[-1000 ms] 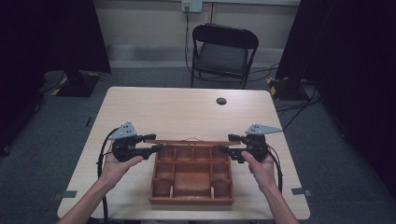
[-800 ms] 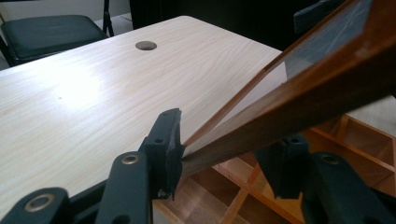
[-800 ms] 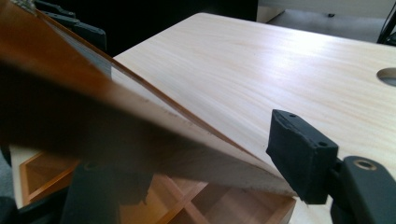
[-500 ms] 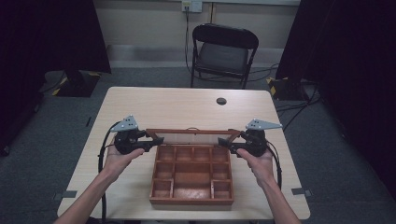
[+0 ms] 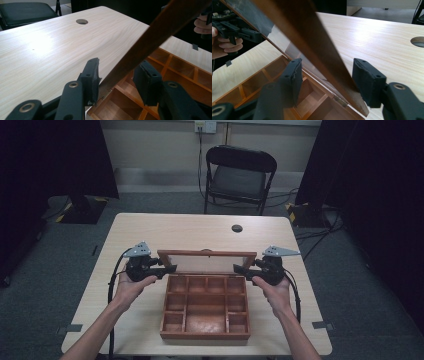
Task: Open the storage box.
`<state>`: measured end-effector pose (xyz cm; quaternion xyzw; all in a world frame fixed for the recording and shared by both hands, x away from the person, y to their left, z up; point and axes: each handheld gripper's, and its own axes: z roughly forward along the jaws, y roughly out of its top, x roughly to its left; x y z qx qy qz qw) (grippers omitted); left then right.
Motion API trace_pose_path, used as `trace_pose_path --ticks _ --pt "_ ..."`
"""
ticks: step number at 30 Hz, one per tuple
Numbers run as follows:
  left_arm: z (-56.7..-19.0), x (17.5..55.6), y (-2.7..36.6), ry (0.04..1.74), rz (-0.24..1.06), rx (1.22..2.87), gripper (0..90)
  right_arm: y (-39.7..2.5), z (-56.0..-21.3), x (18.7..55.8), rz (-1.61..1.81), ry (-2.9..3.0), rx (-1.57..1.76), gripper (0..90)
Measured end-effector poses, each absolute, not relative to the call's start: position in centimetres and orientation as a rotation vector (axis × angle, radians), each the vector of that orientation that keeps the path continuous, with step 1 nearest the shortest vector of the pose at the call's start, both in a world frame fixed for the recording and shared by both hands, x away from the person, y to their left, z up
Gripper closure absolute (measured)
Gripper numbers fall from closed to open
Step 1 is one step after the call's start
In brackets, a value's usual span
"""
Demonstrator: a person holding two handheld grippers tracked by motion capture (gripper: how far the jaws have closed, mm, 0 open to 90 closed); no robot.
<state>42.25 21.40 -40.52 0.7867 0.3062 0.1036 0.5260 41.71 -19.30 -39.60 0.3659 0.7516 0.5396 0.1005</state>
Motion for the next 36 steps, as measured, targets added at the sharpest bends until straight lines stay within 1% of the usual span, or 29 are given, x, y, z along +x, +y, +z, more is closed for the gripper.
trace_pose_path --ticks 9,13,16,36 --pt "-40.6 42.8 21.4 0.740 0.255 1.877 57.0 -19.2 -40.0 42.3 1.586 2.207 1.092 44.4" --pt "-40.9 43.1 21.3 0.740 0.259 1.894 57.1 -19.0 -40.4 42.7 1.579 2.210 1.106 43.5" --pt "-41.1 43.2 21.2 0.752 0.253 1.871 57.1 -18.9 -40.7 42.9 1.581 2.204 1.117 43.1" --pt "-41.6 44.3 21.2 0.784 0.242 1.874 58.0 -18.8 -42.0 44.2 1.545 2.208 1.157 42.8"
